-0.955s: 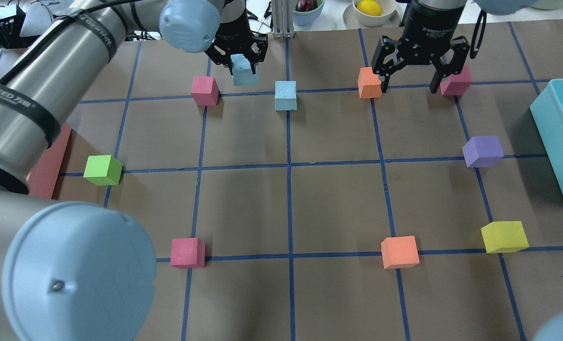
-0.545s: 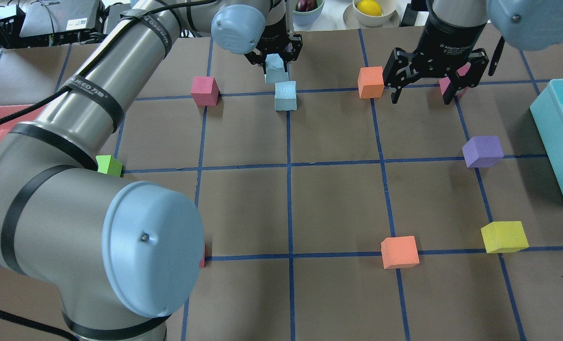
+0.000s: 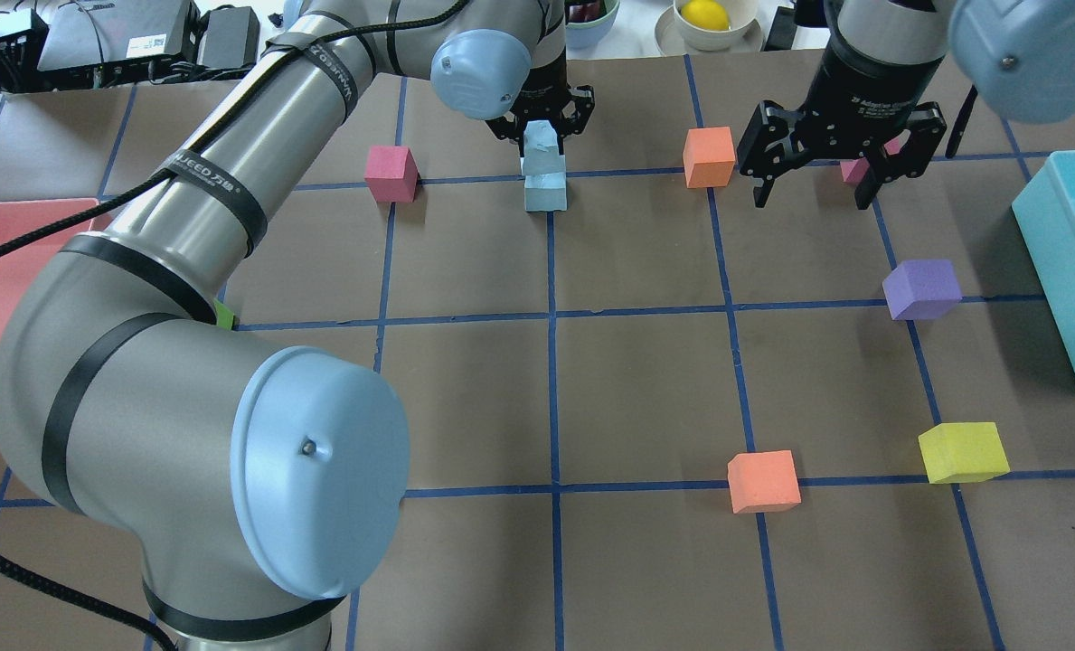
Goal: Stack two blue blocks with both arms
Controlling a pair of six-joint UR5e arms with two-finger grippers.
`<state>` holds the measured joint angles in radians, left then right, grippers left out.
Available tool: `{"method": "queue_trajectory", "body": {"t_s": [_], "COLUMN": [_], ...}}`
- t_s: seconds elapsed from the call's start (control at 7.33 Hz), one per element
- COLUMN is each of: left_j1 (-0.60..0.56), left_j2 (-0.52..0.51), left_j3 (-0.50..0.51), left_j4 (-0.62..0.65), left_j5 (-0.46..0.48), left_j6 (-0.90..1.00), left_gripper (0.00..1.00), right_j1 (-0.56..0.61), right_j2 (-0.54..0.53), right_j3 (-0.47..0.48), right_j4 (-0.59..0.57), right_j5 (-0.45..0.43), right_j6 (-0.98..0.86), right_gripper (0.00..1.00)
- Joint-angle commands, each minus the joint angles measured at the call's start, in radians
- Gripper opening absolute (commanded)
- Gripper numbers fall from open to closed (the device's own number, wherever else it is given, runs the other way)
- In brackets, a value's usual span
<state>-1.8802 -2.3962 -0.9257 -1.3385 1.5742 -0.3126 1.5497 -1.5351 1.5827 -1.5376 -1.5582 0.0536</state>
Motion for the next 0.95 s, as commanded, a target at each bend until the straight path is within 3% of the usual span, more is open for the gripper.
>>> {"method": "queue_trajectory", "body": {"t_s": [0.0, 0.27, 0.41, 0.82], "left_j1": [0.0, 0.0, -0.002, 0.032], "left_j2": [-0.006, -0.012, -0.015, 0.07], "left_j3": [-0.019, -0.028, -0.027, 0.005], "left_j4": [0.008, 0.028, 0.039, 0.006], "left_j5": [0.0, -0.002, -0.002, -0.008], "left_j6": [0.001, -0.013, -0.013, 0.082], "left_gripper": [0.02, 0.75, 1.0, 1.0], "right_j1": [0.0, 0.0, -0.002, 0.0], "right_j2": [-0.013, -0.011, -0.011, -0.014], "right_j3": [0.014, 0.016, 0.016, 0.029], "right_j4": [-0.004, -0.001, -0.001, -0.001], "right_j5": [0.001, 0.0, 0.0, 0.0], "right_j6": [0.0, -0.008, -0.009, 0.002], "right_gripper": [1.0, 1.0, 1.0, 1.0]}}
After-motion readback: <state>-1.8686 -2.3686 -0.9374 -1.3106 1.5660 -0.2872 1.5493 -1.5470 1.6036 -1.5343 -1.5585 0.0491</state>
